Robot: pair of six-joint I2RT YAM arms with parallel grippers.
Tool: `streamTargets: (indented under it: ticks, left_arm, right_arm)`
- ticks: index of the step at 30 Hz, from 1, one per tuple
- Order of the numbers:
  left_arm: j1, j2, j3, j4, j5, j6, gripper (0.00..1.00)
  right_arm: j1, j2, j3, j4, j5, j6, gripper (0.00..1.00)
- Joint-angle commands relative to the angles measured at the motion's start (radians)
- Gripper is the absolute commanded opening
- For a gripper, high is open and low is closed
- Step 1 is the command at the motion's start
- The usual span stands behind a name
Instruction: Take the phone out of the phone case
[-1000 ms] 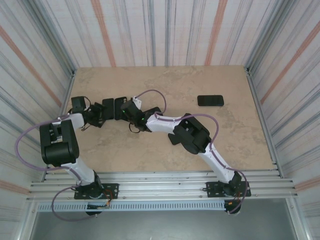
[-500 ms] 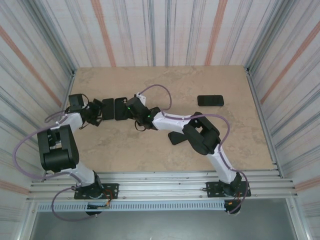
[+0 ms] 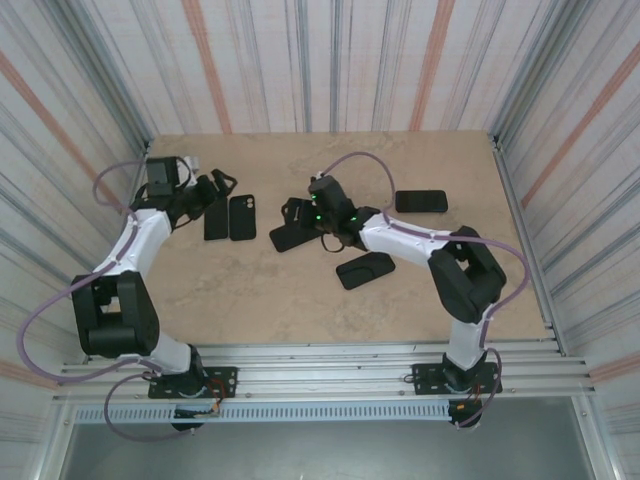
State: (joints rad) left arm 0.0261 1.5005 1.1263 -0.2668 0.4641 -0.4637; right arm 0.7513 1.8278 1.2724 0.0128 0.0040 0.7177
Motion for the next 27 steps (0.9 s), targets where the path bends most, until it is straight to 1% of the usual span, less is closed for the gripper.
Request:
streamTargets:
  ticks: [1,5,7,9,12,16,18,24,27]
  left_arm:
    - [-0.051,0.030,0.071,-0.080,0.043,0.281,0.98]
    - [-0.123,0.086,0.153,-0.174,0.058,0.504,0.98]
    - [-0.161,0.115,0.183,-0.213,0.042,0.616,0.98]
    - [-0.200,0.147,0.213,-0.256,0.024,0.714,0.98]
    - [-0.247,0.189,0.231,-0.283,-0.005,0.821,0.98]
    - [-0.298,0.223,0.218,-0.254,-0.016,0.917,0.98]
    - [-0.324,0.243,0.213,-0.240,-0.044,0.967,0.98]
    - [-0.388,0.326,0.237,-0.230,-0.129,1.064,0.98]
    - [-0.407,0.362,0.255,-0.225,-0.159,1.091,0.97]
  right_arm:
    - [-0.044,-0.102,-0.050,-0.039,-0.155,-0.115,0.99]
    - [-0.095,-0.169,-0.095,-0.071,-0.237,-0.193,0.99]
    - [-0.115,-0.195,-0.116,-0.080,-0.262,-0.216,0.99]
    - [-0.130,-0.220,-0.138,-0.081,-0.275,-0.235,0.99]
    - [-0.145,-0.243,-0.161,-0.099,-0.275,-0.260,0.99]
    - [-0.163,-0.266,-0.200,-0.088,-0.279,-0.262,0.99]
    - [-0.172,-0.274,-0.214,-0.091,-0.282,-0.264,0.99]
    - [-0.204,-0.299,-0.258,-0.087,-0.297,-0.265,0.99]
    - [-0.222,-0.312,-0.274,-0.086,-0.303,-0.265,0.99]
